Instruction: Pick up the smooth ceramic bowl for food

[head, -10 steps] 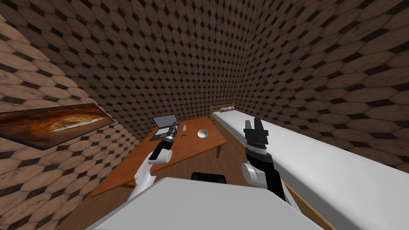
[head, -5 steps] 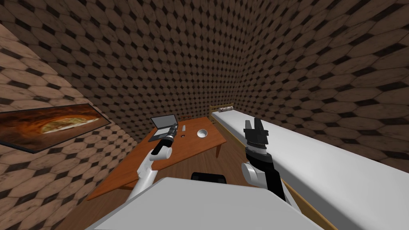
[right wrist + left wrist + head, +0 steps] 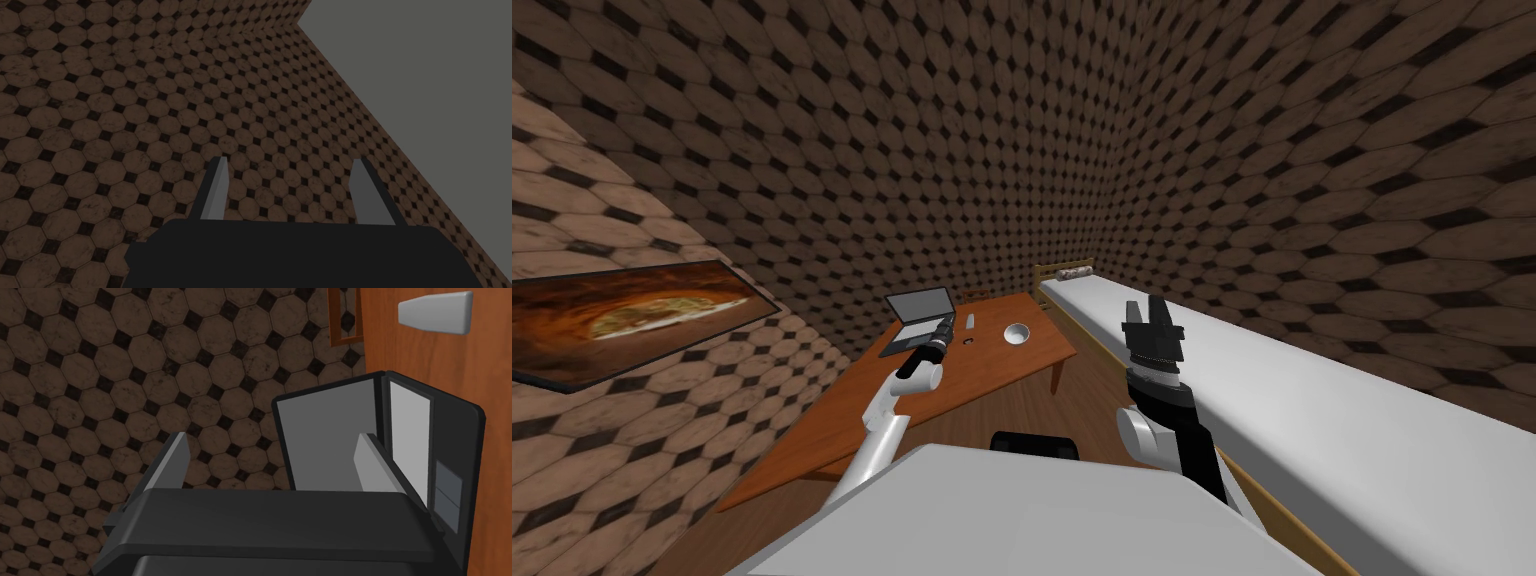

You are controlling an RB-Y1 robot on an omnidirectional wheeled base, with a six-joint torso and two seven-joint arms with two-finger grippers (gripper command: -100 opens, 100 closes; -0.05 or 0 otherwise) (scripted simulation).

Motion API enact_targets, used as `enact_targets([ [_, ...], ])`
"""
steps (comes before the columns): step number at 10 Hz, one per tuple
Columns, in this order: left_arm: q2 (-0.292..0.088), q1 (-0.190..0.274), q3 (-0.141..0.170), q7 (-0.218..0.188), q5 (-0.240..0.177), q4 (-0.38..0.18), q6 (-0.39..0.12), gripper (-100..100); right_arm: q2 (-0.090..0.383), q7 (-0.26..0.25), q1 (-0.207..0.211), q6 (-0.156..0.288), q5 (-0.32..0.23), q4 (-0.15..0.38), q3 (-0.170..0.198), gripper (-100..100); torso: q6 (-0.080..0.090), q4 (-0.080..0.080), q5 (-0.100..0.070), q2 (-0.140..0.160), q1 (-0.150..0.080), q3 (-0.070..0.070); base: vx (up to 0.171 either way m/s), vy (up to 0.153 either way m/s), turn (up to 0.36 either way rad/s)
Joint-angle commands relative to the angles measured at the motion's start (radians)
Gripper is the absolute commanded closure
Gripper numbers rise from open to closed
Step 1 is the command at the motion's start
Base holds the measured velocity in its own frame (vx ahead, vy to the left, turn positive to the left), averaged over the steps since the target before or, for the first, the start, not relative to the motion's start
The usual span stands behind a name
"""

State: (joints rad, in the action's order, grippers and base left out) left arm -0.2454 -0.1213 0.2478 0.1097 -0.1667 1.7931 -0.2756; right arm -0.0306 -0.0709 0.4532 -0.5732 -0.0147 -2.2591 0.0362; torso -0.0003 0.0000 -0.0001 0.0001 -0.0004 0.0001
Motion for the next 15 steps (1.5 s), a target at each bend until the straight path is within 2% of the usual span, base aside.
enact_targets([
  [1, -0.001, 0.029, 0.017, -0.001, -0.001, -0.034, -0.050, -100, 0.000, 0.000, 0.000, 0.000, 0.000, 0.000, 0.000, 0, 0.000, 0.000, 0.000, 0.000, 0.000, 0.000, -0.003, -0.016, -0.058],
  [2, -0.001, 0.029, 0.017, -0.001, -0.001, -0.034, -0.071, -100, 0.000, 0.000, 0.000, 0.000, 0.000, 0.000, 0.000, 0, 0.000, 0.000, 0.000, 0.000, 0.000, 0.000, -0.002, -0.014, -0.031],
  [3, -0.005, 0.054, 0.030, -0.001, -0.003, -0.073, -0.100, -100, 0.000, 0.000, 0.000, 0.000, 0.000, 0.000, 0.000, 0, 0.000, 0.000, 0.000, 0.000, -0.001, 0.000, 0.002, -0.020, -0.058],
  [4, -0.005, 0.054, 0.030, -0.001, -0.003, -0.073, -0.118, -100, 0.000, 0.000, 0.000, 0.000, 0.000, 0.000, 0.000, 0, 0.000, 0.000, 0.000, -0.001, -0.001, 0.000, 0.002, -0.020, -0.034],
  [5, -0.008, 0.078, 0.043, -0.001, -0.004, -0.111, -0.149, -100, 0.000, 0.000, 0.000, 0.000, 0.000, 0.000, 0.000, 0, 0.000, 0.000, 0.000, 0.000, -0.001, 0.000, 0.006, -0.031, -0.067],
  [6, -0.008, 0.078, 0.043, -0.001, -0.004, -0.111, -0.165, -100, 0.000, 0.000, 0.000, 0.000, 0.000, 0.000, 0.000, 0, 0.000, 0.000, 0.000, -0.001, -0.002, 0.000, 0.004, -0.027, -0.029],
  [7, -0.011, 0.102, 0.053, 0.001, -0.003, -0.147, -0.206, -100, 0.000, 0.000, 0.000, 0.000, 0.000, 0.000, 0.000, 0, 0.000, 0.000, 0.000, -0.001, -0.001, 0.000, 0.003, -0.038, -0.059],
  [8, -0.011, 0.102, 0.053, 0.001, -0.003, -0.147, -0.209, -100, 0.000, 0.000, 0.000, 0.000, 0.000, 0.000, 0.000, 0, 0.000, 0.000, 0.000, -0.001, -0.002, 0.000, 0.004, -0.034, -0.035],
  [9, -0.013, 0.123, 0.063, 0.002, -0.001, -0.183, -0.253, -100, 0.000, 0.000, 0.000, 0.000, 0.000, 0.000, 0.000, 0, 0.000, 0.000, 0.000, -0.001, -0.002, 0.000, 0.010, -0.042, -0.054],
  [10, -0.013, 0.123, 0.063, 0.002, -0.001, -0.183, -0.253, -100, 0.000, 0.000, 0.000, 0.000, 0.000, 0.000, 0.000, 0, 0.000, 0.000, 0.000, -0.001, -0.002, -0.001, 0.010, -0.036, -0.032],
  [11, -0.015, 0.143, 0.071, 0.005, 0.003, -0.218, -0.293, -100, 0.000, 0.000, 0.000, 0.000, 0.000, 0.000, 0.000, 0, 0.000, 0.000, -0.001, -0.001, -0.002, -0.001, 0.016, -0.054, -0.067],
  [12, -0.015, 0.143, 0.071, 0.005, 0.003, -0.218, -0.294, -100, 0.000, 0.000, 0.000, 0.000, 0.000, 0.000, 0.000, 0, 0.000, 0.000, -0.001, -0.001, -0.003, -0.001, 0.014, -0.046, -0.032],
  [13, -0.016, 0.162, 0.078, 0.008, 0.007, -0.251, -0.334, -100, 0.000, 0.000, 0.000, 0.000, 0.000, 0.000, 0.000, 0, 0.000, 0.000, -0.001, -0.001, -0.003, -0.001, 0.022, -0.059, -0.065],
  [14, -0.016, 0.162, 0.078, 0.008, 0.007, -0.251, -0.334, -100, 0.000, 0.000, 0.000, 0.000, 0.000, 0.000, 0.000, 0, 0.000, 0.000, -0.001, -0.002, -0.004, -0.001, 0.017, -0.050, -0.028],
  [15, -0.017, 0.179, 0.084, 0.012, 0.013, -0.284, -0.371, -100, 0.000, 0.000, 0.000, 0.000, 0.000, 0.000, 0.000, 0, 0.000, 0.000, -0.001, -0.001, -0.003, -0.001, 0.023, -0.061, -0.072],
])
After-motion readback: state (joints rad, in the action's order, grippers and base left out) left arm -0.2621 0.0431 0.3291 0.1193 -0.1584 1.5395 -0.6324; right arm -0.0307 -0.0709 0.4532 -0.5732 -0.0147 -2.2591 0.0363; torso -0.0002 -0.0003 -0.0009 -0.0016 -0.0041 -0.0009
